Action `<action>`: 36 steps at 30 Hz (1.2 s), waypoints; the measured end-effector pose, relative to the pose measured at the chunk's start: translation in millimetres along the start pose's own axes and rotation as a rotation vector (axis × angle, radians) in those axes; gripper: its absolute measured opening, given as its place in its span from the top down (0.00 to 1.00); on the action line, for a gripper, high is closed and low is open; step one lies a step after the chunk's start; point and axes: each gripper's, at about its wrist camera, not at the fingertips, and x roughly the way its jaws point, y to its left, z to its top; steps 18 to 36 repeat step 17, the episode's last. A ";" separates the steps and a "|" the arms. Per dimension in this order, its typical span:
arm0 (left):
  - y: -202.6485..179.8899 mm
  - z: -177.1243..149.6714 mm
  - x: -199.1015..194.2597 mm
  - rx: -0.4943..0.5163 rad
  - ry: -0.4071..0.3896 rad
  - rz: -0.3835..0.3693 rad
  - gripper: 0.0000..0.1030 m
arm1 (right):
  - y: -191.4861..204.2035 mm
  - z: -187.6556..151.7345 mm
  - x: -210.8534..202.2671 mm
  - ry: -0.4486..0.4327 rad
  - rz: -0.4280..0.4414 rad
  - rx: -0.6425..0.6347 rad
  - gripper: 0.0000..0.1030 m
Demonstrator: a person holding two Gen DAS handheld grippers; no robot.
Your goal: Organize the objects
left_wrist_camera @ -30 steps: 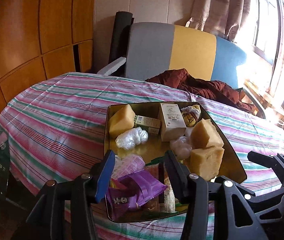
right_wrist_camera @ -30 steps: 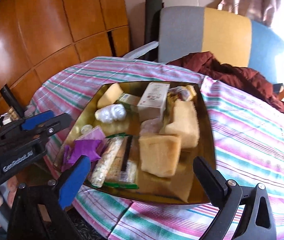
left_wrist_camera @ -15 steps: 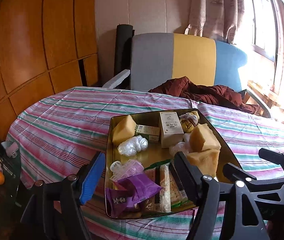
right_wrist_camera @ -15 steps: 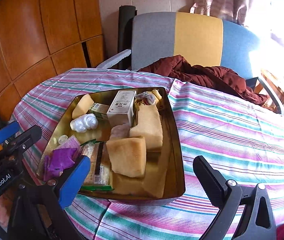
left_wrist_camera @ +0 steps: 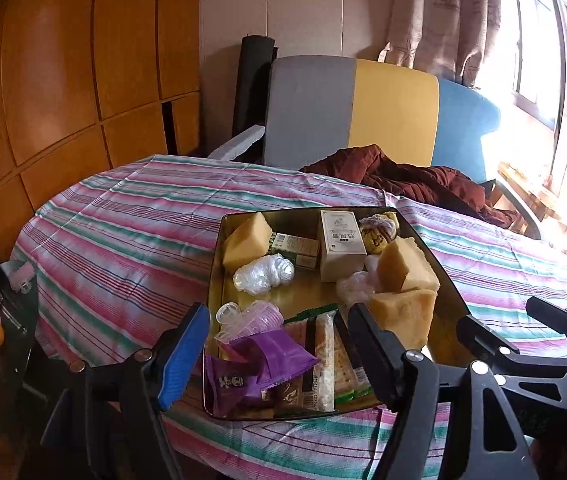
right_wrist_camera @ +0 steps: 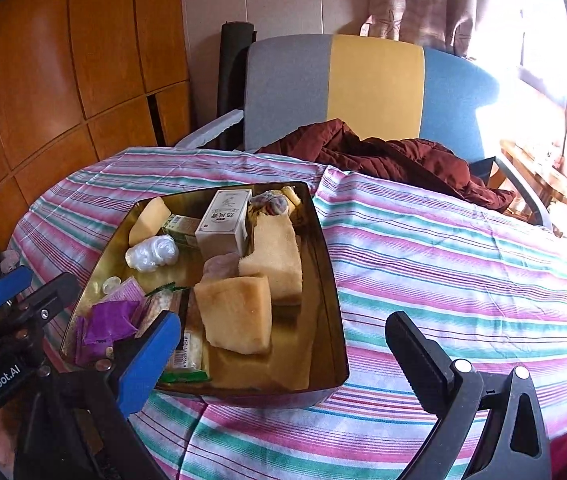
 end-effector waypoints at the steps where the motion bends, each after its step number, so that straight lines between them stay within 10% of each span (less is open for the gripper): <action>1: 0.1 -0.3 -0.1 -0.001 0.000 -0.001 0.29 | -0.8 -0.1 0.6 0.003 -0.001 0.002 0.00; 36: 5.5 -2.1 12.4 -0.014 0.039 -0.002 0.29 | -2.1 -4.5 9.7 0.037 -0.002 0.000 0.00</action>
